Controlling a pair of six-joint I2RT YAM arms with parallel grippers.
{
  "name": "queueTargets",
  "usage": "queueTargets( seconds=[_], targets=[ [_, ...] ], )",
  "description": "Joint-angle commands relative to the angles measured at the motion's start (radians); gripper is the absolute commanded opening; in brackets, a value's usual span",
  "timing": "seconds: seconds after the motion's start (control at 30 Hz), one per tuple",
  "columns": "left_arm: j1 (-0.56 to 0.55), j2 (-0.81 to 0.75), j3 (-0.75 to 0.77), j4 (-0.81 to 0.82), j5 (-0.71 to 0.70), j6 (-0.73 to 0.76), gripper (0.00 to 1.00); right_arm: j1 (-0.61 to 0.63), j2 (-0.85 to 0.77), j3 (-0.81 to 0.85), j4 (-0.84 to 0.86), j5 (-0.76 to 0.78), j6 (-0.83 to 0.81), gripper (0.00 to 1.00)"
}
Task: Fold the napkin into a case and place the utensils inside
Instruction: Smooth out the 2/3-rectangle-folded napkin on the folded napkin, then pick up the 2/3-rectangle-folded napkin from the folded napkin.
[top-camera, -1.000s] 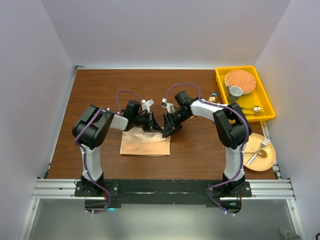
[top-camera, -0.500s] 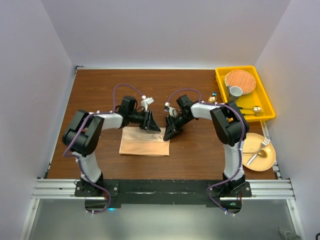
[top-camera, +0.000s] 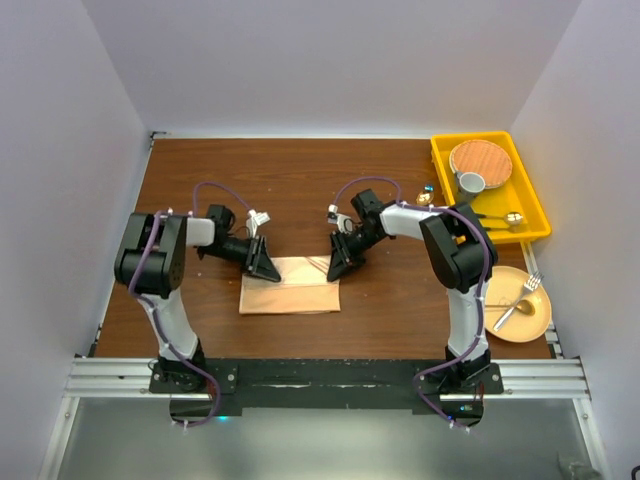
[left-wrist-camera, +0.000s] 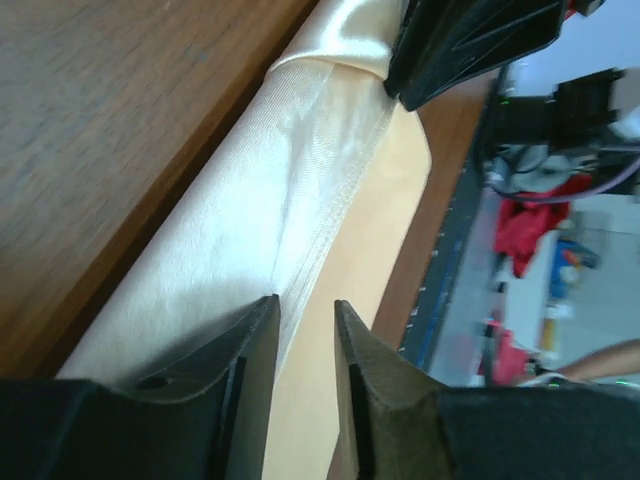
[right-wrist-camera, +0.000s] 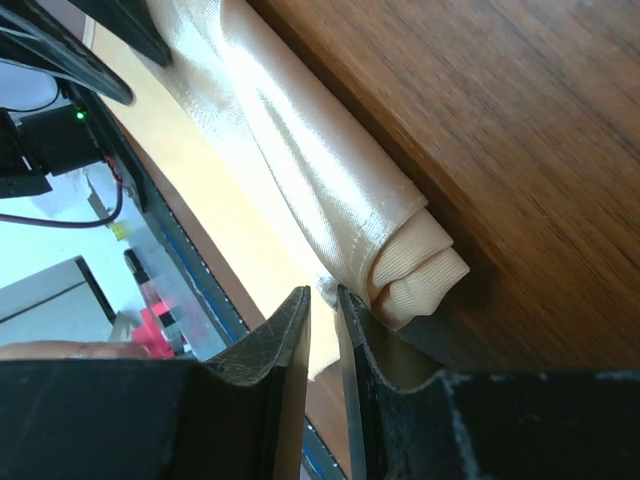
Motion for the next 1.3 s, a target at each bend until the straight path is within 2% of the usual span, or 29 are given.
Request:
queueTargets(
  seconds=[0.0,0.03,0.13,0.17,0.2,0.23,0.27,0.3,0.37,0.53,0.73,0.97,1.27],
  targets=[
    [0.003,-0.239,0.019,-0.033,-0.204,0.223,0.38,0.005,0.05,0.008,-0.018,0.245,-0.097,0.23],
    [-0.014,-0.363,-0.008,0.002,-0.326,0.287,0.39,0.006,0.051,0.015,-0.022,0.25,-0.103,0.23],
    [-0.109,-0.615,-0.115,0.049,-0.497,0.48,0.46,0.008,0.054,0.024,-0.025,0.256,-0.112,0.22],
    [-0.194,-0.683,-0.158,0.07,-0.549,0.517,0.49,0.009,0.051,0.025,-0.027,0.258,-0.117,0.22],
    [-0.234,-0.803,-0.201,0.107,-0.607,0.554,0.5,0.012,0.053,0.028,-0.03,0.259,-0.118,0.22],
    [-0.274,-0.859,-0.284,0.127,-0.631,0.609,0.53,0.012,0.053,0.028,-0.03,0.259,-0.12,0.21],
    [-0.369,-0.905,-0.322,0.144,-0.66,0.625,0.54,0.014,0.054,0.028,-0.03,0.261,-0.12,0.22],
    [-0.417,-0.964,-0.375,0.148,-0.721,0.648,0.54,0.014,0.054,0.032,-0.03,0.258,-0.12,0.21],
    [-0.544,-0.993,-0.407,0.155,-0.776,0.647,0.54,0.017,0.054,0.034,-0.03,0.262,-0.124,0.21],
    [-0.773,-0.95,-0.464,0.257,-0.953,0.604,0.51,0.015,0.051,0.035,-0.036,0.267,-0.126,0.2],
    [-0.905,-0.837,-0.51,0.366,-1.039,0.588,0.46,0.015,0.042,0.026,-0.039,0.264,-0.128,0.19],
    [-0.954,-0.745,-0.535,0.443,-1.111,0.619,0.38,0.017,0.046,0.032,-0.044,0.267,-0.137,0.19],
    [-0.962,-0.68,-0.542,0.479,-1.148,0.645,0.12,0.017,0.053,0.029,-0.044,0.265,-0.151,0.19]
  ],
)
